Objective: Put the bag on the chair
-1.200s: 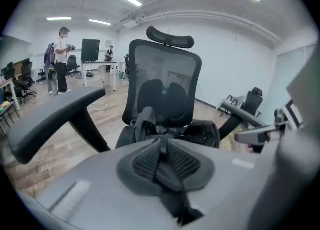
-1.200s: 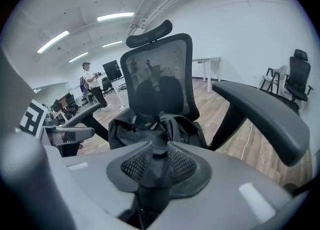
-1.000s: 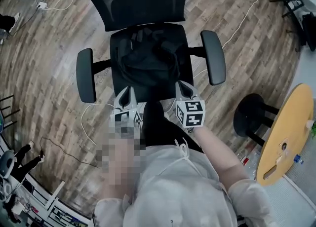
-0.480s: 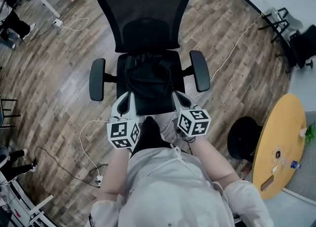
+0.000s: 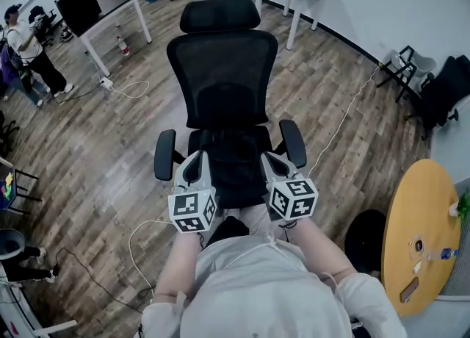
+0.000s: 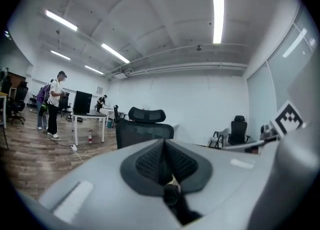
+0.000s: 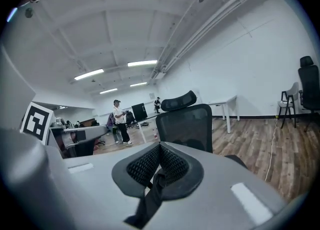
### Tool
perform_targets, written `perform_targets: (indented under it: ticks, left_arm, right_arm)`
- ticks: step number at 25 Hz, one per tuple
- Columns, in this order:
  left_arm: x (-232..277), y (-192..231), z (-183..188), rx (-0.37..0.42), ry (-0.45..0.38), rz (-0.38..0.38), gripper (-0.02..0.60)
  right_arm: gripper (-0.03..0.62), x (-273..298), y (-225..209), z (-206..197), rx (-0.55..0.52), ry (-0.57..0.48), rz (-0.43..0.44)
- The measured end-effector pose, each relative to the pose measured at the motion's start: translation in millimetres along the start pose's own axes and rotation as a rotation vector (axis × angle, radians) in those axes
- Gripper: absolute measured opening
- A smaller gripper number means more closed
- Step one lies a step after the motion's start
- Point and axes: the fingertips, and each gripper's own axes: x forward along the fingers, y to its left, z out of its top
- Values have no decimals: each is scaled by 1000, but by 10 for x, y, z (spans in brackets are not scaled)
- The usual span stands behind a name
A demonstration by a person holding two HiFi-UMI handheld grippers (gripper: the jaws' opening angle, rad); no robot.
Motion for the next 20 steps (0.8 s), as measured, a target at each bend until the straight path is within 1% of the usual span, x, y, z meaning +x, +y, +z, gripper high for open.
perform_targets:
  ticks: [3,7,12,20]
  left_arm:
    - [-97,-59,183,2,-24,-7,6]
    - [-158,-156,285,-4,-38,-21,6]
    - [-170,-277,237,18,-11,-40,6]
    - [-194,-281,152,13,-3,-50,6]
  right_arm:
    - [-3,-107,52,167,-17,-40,-5]
    - [-3,-215,67,291,-40,-68,-6]
    - [-3,-284,72,244,-81,-62,-15]
    - [-3,-282,148,133,-80,-41,-10]
